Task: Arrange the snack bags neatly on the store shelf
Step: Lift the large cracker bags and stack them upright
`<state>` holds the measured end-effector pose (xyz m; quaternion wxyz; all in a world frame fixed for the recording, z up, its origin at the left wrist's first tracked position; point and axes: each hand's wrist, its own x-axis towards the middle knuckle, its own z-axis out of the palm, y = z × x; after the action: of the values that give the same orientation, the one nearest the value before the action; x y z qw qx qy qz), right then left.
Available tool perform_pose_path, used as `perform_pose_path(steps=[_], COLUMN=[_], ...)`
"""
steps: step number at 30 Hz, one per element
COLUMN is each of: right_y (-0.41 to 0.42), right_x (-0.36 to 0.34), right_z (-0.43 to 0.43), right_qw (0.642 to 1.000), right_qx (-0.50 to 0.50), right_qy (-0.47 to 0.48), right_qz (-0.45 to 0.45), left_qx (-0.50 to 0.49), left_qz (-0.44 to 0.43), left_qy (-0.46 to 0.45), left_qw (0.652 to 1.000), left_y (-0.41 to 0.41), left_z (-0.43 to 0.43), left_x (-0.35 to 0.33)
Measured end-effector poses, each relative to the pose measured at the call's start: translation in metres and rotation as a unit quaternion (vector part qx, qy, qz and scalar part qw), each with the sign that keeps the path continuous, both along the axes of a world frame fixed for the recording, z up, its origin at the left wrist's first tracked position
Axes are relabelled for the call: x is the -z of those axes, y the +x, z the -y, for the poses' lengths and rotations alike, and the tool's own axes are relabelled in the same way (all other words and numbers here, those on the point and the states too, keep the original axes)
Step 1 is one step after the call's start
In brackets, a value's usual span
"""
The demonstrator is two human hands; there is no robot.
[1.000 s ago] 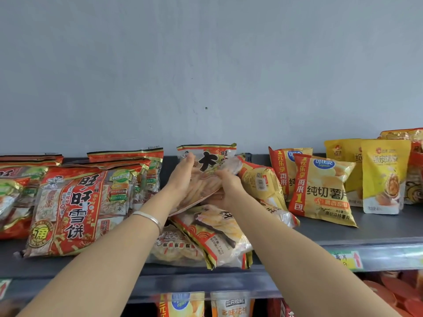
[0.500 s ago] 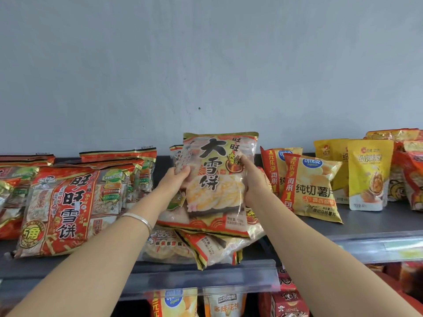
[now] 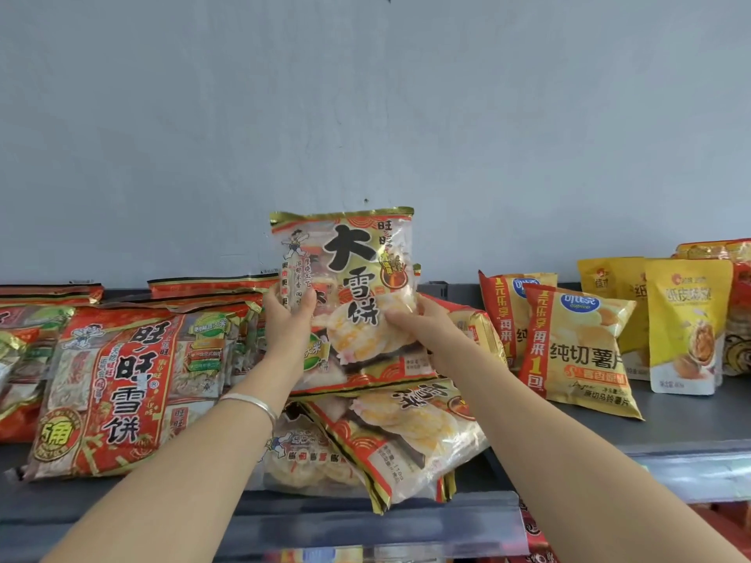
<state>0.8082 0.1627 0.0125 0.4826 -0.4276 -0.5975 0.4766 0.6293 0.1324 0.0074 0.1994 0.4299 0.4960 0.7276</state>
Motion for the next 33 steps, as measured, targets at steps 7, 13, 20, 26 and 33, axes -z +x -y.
perform_pose_path(steps=[7, 13, 20, 26, 33], right_y=[-0.015, -0.025, -0.028, -0.025, -0.021], right_x=[-0.001, 0.009, 0.038, 0.037, 0.036], right_z=[-0.043, -0.083, -0.116, -0.11, -0.097], right_qw=[0.998, 0.996, 0.978, 0.954, 0.938], right_qx=[0.047, 0.055, 0.103, 0.078, 0.069], right_qy=[0.048, 0.006, -0.069, -0.107, -0.104], right_qz=[0.014, 0.068, 0.17, 0.268, 0.324], left_qx=[0.045, 0.087, 0.133, 0.1, 0.082], left_qz=[-0.064, -0.067, -0.099, -0.186, -0.229], left_qy=[0.014, -0.011, -0.147, -0.178, -0.237], left_qw=[0.997, 0.994, 0.975, 0.961, 0.941], left_y=[-0.017, -0.028, -0.038, -0.039, -0.037], left_z=[-0.039, -0.076, -0.106, -0.101, -0.102], left_x=[0.006, 0.019, 0.065, 0.061, 0.064])
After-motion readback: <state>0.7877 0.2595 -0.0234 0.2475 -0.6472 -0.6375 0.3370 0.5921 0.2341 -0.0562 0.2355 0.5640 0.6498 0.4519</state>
